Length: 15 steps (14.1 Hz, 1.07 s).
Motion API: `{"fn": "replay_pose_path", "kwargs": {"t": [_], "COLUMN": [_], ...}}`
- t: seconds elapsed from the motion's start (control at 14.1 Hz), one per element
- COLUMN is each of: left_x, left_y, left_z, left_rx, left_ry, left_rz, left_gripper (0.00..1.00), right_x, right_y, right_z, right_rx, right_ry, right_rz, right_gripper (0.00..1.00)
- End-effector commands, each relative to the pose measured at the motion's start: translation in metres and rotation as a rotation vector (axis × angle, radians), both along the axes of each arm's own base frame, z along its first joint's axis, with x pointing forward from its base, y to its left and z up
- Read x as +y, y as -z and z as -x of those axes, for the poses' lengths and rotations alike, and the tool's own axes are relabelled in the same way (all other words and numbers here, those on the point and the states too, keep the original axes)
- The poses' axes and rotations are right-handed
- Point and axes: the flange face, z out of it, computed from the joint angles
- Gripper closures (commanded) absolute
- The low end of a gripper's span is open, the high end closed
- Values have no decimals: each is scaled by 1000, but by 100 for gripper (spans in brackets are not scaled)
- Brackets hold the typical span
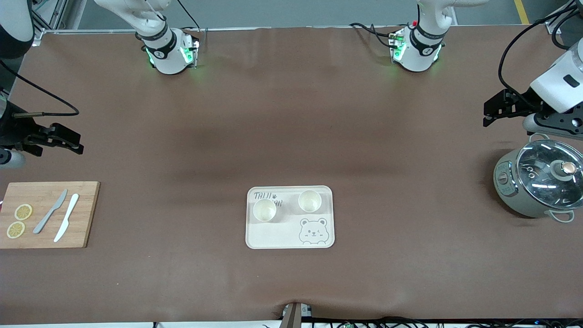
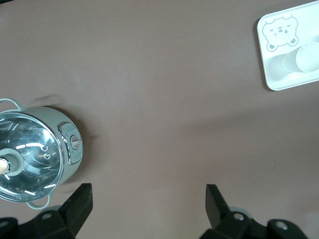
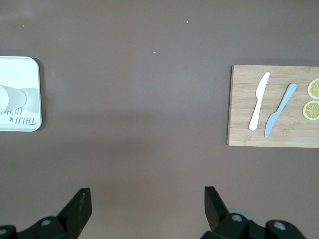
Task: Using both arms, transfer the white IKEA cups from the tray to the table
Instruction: 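Reach the right gripper and the left gripper toward the cups on the tray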
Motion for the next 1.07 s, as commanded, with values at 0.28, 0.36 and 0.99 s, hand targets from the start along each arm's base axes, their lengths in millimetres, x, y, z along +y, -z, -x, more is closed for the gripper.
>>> {"fn": "replay_pose_path", "kwargs": {"t": [0.28, 0.36, 0.99], "left_x": [-13, -21, -237], "left_y": [16, 28, 158], "left_z": [-3, -1, -85], "left_rx": [39, 50, 13], "left_ry": [15, 22, -198], "left_rz": [32, 37, 119], "left_gripper": [0, 0, 0], "right_x": [-8, -7, 66], "right_y": [0, 0, 41], "right_z": [7, 7, -36], "right_rx": [10, 10, -7], "right_ry": [16, 15, 29], "right_rz": [-5, -5, -45], "right_gripper": [0, 0, 0]}}
